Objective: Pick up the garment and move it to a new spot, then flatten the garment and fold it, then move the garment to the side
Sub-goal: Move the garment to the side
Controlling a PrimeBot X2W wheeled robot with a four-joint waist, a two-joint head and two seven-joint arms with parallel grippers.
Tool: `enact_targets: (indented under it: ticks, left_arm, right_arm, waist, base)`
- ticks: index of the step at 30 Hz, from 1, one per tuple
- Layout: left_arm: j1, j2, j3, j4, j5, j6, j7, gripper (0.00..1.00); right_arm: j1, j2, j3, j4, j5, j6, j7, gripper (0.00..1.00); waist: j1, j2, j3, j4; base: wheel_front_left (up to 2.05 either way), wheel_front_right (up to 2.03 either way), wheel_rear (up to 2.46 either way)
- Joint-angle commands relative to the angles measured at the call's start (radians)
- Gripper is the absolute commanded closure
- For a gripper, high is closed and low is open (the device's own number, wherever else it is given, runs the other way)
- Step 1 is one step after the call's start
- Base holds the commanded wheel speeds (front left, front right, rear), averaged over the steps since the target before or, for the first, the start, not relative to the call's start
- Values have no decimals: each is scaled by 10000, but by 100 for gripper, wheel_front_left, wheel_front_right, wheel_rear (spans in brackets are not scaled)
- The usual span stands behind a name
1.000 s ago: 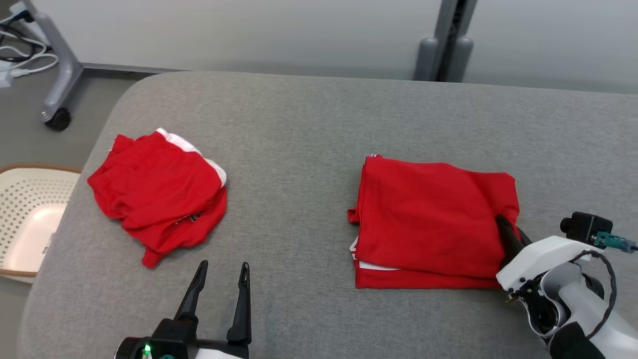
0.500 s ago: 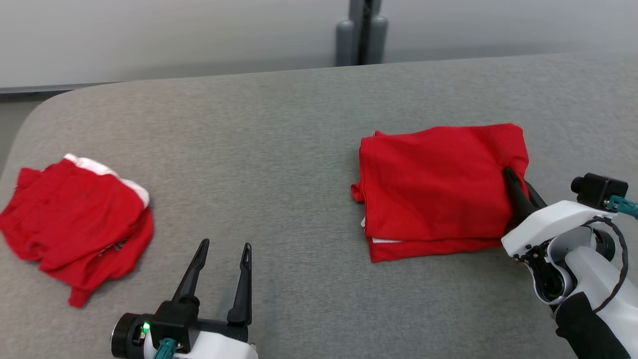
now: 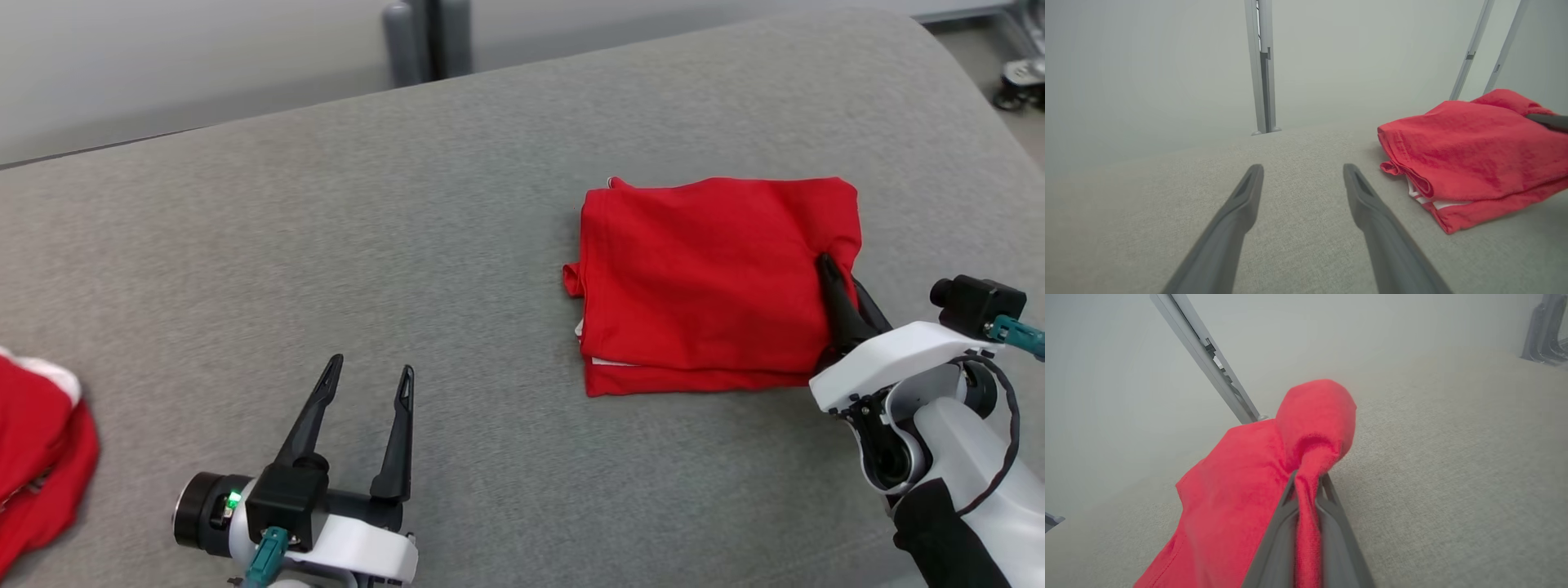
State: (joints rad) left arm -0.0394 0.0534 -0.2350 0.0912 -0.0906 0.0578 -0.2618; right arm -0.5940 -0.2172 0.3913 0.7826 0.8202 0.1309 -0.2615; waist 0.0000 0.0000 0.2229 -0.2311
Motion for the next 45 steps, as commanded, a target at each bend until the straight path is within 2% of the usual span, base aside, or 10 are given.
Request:
enact_targets:
  ticks: [1,7,14,22,27,30,36,45]
  left_arm:
    - [-217,78,67,-3,73,-57,-40,0]
    - [-325,99,103,26,178,-134,-40,0]
    - [-390,79,36,3,240,-199,-40,0]
    - [-1145,76,-269,-213,491,-400,-40,0]
    - [-2190,51,-787,-426,795,-577,-39,0]
    - [-2797,50,-981,-593,1046,-518,-28,0]
    - [-3639,42,-1155,-915,1193,-525,-11,0]
    - [-4350,16,-1537,-2034,1274,-400,304,0]
  right_arm:
    - [134,32,-108,-69,-88,-1,-53,100]
    - [311,163,-344,-91,-353,-3,-54,100]
    - [301,120,-496,-94,-538,-3,-54,100]
    - [-248,-274,-893,-209,-1387,-3,-55,100]
    - [-858,-818,-1101,-473,-2273,-3,-55,100]
    - [-1362,-1143,-1253,-484,-2856,-3,-55,100]
    - [-2322,-1634,-2149,-372,-3913,-3,-55,100]
    - [-3101,-2521,-4323,-84,-5271,-3,-55,100]
  waist:
    - [0,0,124,-486]
    - [0,0,79,-1026]
    - [0,0,156,-1122]
    - [0,0,866,-580]
    - [0,0,1523,-156]
    - [0,0,2020,-20]
    - [0,0,3070,299]
    - [0,0,4164,783]
  base:
    - [0,0,0]
    - [0,0,0]
    - [0,0,0]
    - [0,0,0]
    - [0,0,0]
    - [0,0,0]
    - [0,0,0]
    - [0,0,0]
